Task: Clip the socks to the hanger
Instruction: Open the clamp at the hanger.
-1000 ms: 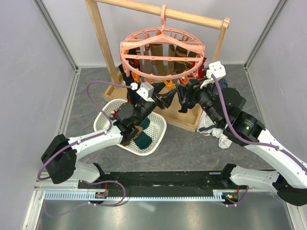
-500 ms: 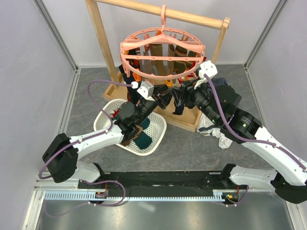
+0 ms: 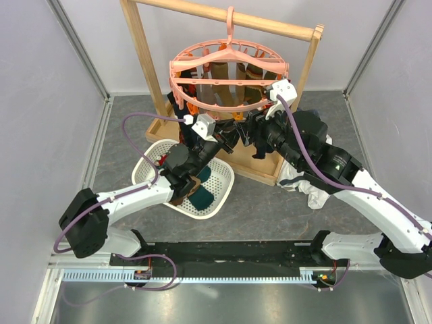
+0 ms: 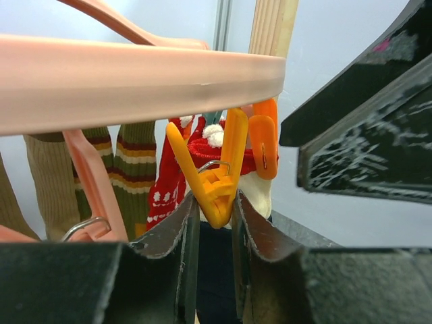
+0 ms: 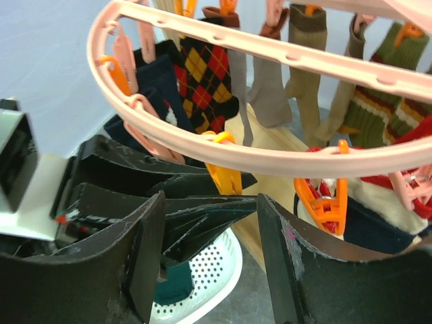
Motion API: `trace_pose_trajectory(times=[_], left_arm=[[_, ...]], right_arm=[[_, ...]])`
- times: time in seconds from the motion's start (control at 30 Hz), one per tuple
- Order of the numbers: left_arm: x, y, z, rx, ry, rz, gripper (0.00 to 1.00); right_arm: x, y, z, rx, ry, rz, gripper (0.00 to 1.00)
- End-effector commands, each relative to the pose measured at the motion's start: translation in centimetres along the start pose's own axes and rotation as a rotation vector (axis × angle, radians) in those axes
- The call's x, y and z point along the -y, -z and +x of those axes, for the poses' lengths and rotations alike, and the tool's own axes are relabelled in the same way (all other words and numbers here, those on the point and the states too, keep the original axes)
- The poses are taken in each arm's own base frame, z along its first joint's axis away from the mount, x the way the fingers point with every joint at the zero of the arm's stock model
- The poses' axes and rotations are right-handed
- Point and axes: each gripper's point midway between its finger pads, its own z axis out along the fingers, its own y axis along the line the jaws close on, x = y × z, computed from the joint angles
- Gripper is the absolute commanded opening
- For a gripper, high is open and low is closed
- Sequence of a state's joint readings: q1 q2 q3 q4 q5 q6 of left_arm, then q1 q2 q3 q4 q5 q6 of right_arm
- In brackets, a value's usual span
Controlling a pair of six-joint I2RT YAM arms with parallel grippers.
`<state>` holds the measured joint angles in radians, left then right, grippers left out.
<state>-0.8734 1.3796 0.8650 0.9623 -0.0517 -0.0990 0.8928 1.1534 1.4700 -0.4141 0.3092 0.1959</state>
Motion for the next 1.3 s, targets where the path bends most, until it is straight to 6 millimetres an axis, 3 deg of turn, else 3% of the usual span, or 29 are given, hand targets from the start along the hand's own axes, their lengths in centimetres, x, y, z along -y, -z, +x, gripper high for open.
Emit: trace_pose_trajectory(times=[0.0,0.5,0.87,1.13,1.27], left_arm=[[-0.1,-0.1,-2.1,0.041,-0.038,-0.037,0.15],[0.3,-0.4,-0.7,-0.008,-0.132,-0.102,0.15],[0.7,-0.7,-0.8,-0.011,-0.149,-0.107,0.15],[1.8,-0.4,-0.8,-0.009,-0.145,-0.054,0.15],[1.8,0.0,-0.7,-0.012,-0.148,-0.044,0.2]], right_arm=[[1.1,0.2,-0.8,0.007,-0.053,0.078,0.63],[2.3,-1.3,-1.0,0.074,-0.122,0.178,0.44],[2.2,-2.6,0.1,0.058,-0.133,0.193,0.41],[3.2,-2.7,0.1,0.097,-0.127,0.244,0.26],[3.2,-2.7,-0.1,0.101,-0.116,0.236,0.1]])
